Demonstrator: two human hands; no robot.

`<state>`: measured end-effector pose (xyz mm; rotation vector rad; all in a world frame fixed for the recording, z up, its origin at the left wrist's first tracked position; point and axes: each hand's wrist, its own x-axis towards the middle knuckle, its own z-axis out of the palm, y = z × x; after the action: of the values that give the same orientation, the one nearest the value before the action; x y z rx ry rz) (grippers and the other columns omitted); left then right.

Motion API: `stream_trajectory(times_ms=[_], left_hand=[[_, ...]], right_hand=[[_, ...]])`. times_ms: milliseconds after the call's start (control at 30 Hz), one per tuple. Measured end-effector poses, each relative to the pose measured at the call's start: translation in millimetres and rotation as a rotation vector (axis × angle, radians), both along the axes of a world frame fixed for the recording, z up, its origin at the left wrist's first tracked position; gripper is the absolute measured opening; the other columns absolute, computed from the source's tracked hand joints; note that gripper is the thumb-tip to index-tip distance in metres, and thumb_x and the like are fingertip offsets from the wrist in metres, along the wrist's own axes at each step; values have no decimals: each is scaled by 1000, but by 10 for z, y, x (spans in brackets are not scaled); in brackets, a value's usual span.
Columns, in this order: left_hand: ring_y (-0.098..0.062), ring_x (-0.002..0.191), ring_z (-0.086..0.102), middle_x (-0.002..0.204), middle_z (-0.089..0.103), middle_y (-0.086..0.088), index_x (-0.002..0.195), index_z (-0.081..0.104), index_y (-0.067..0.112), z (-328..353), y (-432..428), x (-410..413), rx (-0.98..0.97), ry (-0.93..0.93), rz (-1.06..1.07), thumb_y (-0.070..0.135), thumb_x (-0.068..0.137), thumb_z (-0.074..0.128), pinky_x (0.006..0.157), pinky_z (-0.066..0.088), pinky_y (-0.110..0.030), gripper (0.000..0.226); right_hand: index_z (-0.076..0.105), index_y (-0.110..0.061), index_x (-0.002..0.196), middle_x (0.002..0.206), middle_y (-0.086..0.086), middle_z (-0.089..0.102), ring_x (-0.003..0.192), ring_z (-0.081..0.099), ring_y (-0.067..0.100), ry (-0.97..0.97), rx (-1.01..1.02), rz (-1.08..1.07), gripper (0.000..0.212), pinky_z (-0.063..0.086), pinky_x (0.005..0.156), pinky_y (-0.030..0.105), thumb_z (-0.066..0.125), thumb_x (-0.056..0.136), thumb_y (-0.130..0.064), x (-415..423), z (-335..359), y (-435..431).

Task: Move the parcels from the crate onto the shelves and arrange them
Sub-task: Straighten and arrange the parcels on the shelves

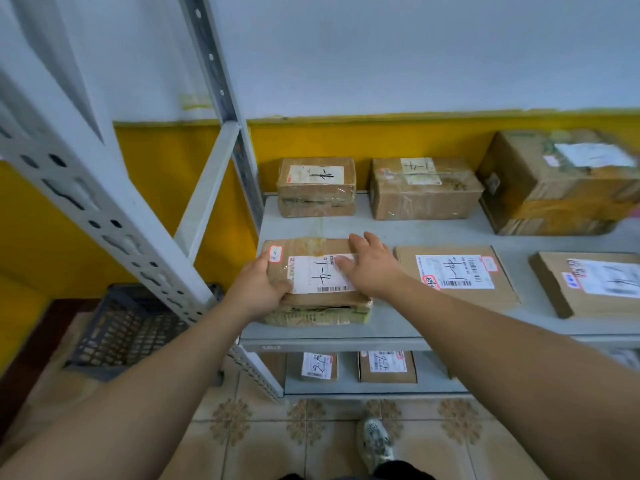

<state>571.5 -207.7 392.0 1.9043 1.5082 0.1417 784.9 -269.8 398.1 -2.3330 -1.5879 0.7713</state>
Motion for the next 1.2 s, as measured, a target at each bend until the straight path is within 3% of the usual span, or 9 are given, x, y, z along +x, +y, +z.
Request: stream_trajectory(times_ms=[233,667,800,900,1200], left_hand=[[-26,145,20,159,22,-4,151,26,24,215,-75,401,306,254,-289,53,91,54,117,23,-46,72],[-26,148,9,161,15,-9,152,23,19,66,-627,1941,312,293,-557,54,94,49,120,10,-43,73],[-27,149,5,162,6,-11,155,10,19,-184,-811,2180,96,288,-480,61,90,51,120,8,-41,89],[-23,148,14,163,10,-8,156,3,12,-352,-913,2209,-45,237,-365,61,86,58,120,17,-35,102],[-18,146,22,162,14,1,156,4,17,-422,-1211,2124,-24,201,-264,50,90,59,116,27,-35,92]], right_hand=[[23,-17,156,162,9,21,146,21,32,-95,-55,-155,64,21,117,44,40,102,-48,641,121,-444],[33,-19,149,153,10,31,141,27,31,-190,-144,-105,61,30,115,47,47,98,-50,2115,-311,-691],[18,-29,156,164,6,6,149,11,32,-143,-169,-68,70,25,117,50,48,97,-53,2351,-470,-722],[11,-30,157,165,3,-2,150,11,32,-72,-148,-48,72,26,116,48,45,99,-53,2390,-557,-733],[1,-28,158,165,3,-8,151,11,30,-86,-142,-17,71,29,116,48,35,101,-55,2294,-613,-999]])
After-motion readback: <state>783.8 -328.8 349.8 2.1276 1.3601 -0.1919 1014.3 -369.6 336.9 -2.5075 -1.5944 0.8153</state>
